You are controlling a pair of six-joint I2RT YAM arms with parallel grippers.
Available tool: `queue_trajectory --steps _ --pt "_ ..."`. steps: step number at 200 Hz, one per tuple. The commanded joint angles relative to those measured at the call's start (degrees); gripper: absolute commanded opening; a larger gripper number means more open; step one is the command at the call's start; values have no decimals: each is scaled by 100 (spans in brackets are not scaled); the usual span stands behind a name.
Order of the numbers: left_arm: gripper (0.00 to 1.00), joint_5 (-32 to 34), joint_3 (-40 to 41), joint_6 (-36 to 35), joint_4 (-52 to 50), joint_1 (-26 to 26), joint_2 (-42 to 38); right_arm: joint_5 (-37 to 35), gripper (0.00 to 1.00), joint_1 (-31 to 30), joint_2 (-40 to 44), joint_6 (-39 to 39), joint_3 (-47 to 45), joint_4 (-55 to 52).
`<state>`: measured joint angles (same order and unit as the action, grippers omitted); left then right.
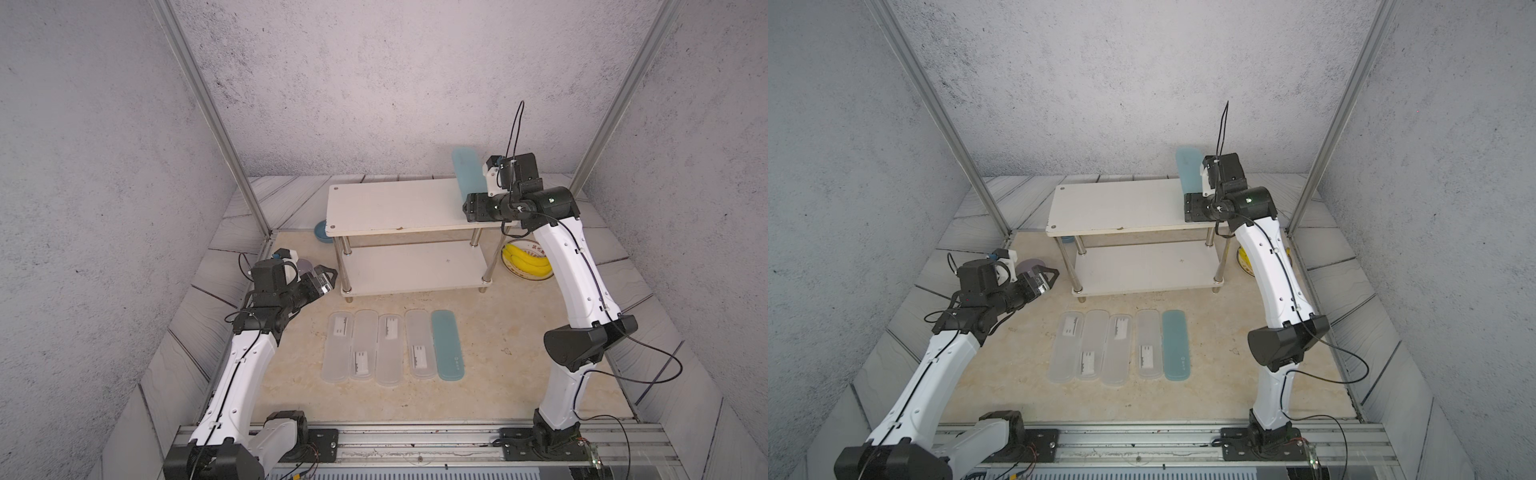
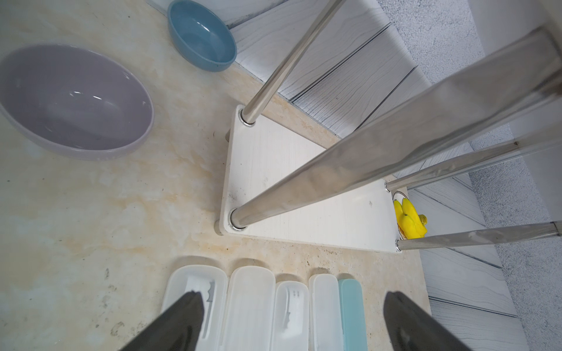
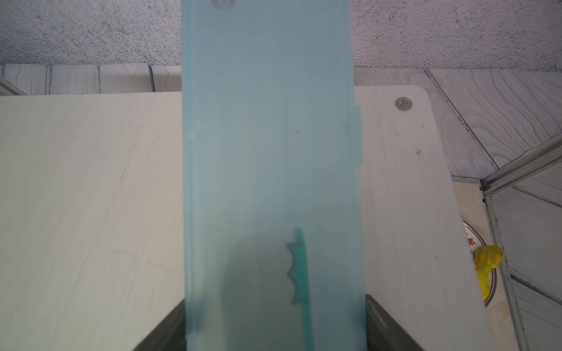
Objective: Place the pencil cases on the shelf according to color
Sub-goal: Place the pencil case on the shelf.
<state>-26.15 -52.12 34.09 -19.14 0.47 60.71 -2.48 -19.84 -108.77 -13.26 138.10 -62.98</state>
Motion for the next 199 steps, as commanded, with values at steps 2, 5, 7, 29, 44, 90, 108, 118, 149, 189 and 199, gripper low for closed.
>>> queue_trajectory --steps 2,5,7,29,44,90,108,118,149,189,199 --pt "99 58 34 -146 -64 -21 -43 -104 70 12 262 -109 -115 -453" --pt "99 56 44 -144 -64 -27 -49 -110 70 7 274 -114 -124 -467" --pt "99 55 44 -145 -64 -22 -50 -105 70 11 281 -115 -136 -476" --pt "99 51 70 -122 -51 -27 -54 -113 75 11 439 -135 -357 -480" --pt "99 33 70 -116 -51 -29 -52 -154 80 10 564 -133 -564 -346" --pt "99 27 70 -127 -51 -21 -64 -161 83 15 500 -123 -480 -217" --pt "99 22 72 -132 -62 -27 -76 -200 83 7 326 -116 -199 -260" --pt "99 37 75 -130 -72 -25 -78 -226 85 7 223 -101 -4 -321" --pt "99 61 95 -198 -94 -28 -94 -227 86 6 134 -119 187 -316" --pt "99 121 144 -350 -160 -29 -98 -277 86 9 523 -86 54 37" --pt "99 130 171 -372 -159 -21 -98 -247 86 8 631 -73 -40 87"
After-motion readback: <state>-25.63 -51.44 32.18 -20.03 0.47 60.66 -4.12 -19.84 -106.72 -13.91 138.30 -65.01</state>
